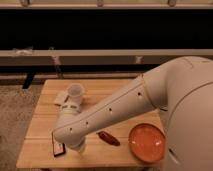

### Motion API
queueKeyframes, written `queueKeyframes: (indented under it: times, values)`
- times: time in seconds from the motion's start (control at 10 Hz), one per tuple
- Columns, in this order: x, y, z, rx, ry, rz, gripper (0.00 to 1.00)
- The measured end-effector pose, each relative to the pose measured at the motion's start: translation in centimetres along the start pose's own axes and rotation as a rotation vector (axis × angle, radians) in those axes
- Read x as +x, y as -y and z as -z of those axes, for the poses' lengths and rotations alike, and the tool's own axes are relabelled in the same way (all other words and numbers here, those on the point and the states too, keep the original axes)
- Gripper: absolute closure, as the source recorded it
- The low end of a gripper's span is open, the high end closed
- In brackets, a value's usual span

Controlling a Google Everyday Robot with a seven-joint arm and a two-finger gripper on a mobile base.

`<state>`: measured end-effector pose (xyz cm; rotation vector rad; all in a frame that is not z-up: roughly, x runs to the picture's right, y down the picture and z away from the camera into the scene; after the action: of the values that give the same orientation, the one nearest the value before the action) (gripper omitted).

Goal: Push the eraser across the table

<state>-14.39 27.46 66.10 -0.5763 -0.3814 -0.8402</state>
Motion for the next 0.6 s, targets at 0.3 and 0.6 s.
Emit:
queueKeyframes:
  times: [0.3, 0.6]
  values:
    - [-3.9, -0.3, 0.0, 0.051, 0.028, 0.099, 0.92]
    - [-6.1, 0.5, -1.2, 0.052, 0.052, 0.166, 1.0]
